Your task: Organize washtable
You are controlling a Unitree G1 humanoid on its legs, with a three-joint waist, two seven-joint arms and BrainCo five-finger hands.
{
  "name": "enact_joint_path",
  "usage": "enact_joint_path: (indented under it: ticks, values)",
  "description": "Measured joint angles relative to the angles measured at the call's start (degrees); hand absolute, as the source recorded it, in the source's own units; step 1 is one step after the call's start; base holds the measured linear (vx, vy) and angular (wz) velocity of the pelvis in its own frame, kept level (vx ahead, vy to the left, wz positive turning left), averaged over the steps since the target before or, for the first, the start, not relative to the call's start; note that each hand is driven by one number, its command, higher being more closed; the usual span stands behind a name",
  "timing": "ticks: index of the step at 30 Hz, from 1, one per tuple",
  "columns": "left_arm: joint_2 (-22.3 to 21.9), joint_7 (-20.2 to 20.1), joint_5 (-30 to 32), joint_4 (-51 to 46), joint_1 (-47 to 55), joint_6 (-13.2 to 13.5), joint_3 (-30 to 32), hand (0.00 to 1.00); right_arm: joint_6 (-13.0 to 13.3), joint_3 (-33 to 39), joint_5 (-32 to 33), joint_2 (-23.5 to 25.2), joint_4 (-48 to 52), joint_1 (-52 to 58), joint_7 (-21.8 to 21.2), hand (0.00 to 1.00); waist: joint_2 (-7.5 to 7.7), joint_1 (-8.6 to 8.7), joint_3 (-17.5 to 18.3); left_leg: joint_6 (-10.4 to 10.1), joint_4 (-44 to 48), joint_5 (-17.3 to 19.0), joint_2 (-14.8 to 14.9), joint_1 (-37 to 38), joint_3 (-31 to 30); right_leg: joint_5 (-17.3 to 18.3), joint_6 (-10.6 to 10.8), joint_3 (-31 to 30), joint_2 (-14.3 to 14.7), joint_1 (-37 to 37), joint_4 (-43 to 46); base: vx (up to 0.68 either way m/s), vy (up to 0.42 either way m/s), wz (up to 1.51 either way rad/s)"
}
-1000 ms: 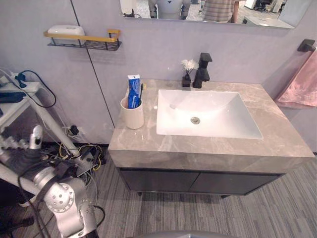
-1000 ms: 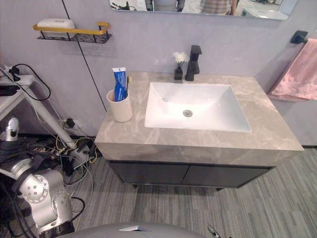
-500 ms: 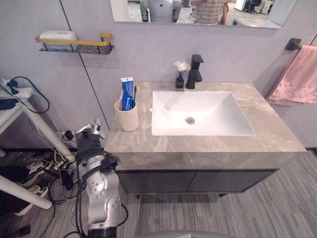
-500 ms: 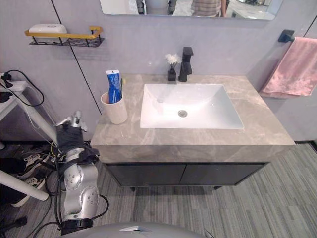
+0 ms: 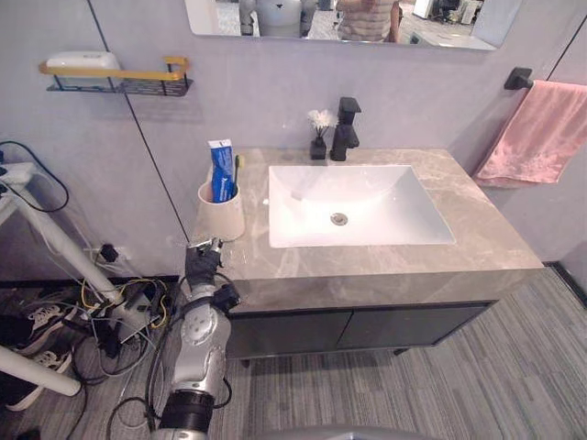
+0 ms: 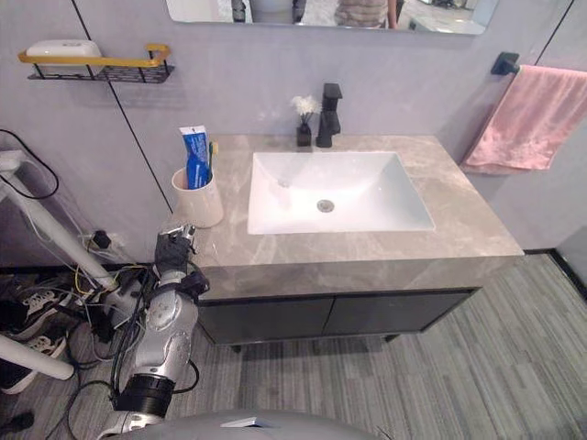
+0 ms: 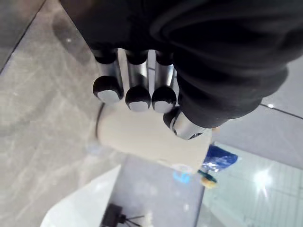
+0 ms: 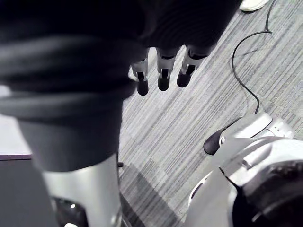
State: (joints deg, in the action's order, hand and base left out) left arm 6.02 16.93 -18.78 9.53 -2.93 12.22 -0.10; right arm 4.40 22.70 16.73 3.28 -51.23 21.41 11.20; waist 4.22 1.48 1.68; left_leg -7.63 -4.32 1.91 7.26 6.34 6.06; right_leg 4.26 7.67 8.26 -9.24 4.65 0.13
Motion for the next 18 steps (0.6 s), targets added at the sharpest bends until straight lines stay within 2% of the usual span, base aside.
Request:
enact_joint_path:
  ticks: [4, 12, 18]
  values:
    - [1.39, 0.6, 1.09, 0.78, -2.29, -0.28, -0.3, 1.0, 0.02, 0.08, 0.05, -0.05, -0.07, -0.57, 0.0, 0.0, 0.55, 0.97, -0.29, 0.0, -0.53, 0.01, -0.04, 0.0, 0.44, -0.36, 0.06, -0.13, 0.06, 0.01, -0.83, 0.05, 0.003, -0.04]
    - [1.66, 2.22, 1.31, 3.87, -6.59, -0.32, -0.48, 1.0, 0.29, 0.29, 0.19, -0.29, -0.54, -1.41, -0.01, 0.0, 0.41, 1.78, -0.67, 0.36, -0.4, 0.25, -0.08, 0.08, 2.62, -2.31, -0.52, -1.25, 0.06, -0.79, -1.06, 0.02, 0.02, -0.13]
    - [3.21, 2.61, 1.31, 4.04, -6.6, -0.31, -0.4, 1.0, 0.29, 0.42, 0.2, -0.3, -0.65, -1.41, -0.02, 0.0, 1.1, 1.79, -1.11, 0.45, -0.32, 0.18, -0.34, -0.14, 3.46, -2.71, -0.51, -1.33, -0.16, -1.9, -0.96, -0.06, 0.004, -0.12]
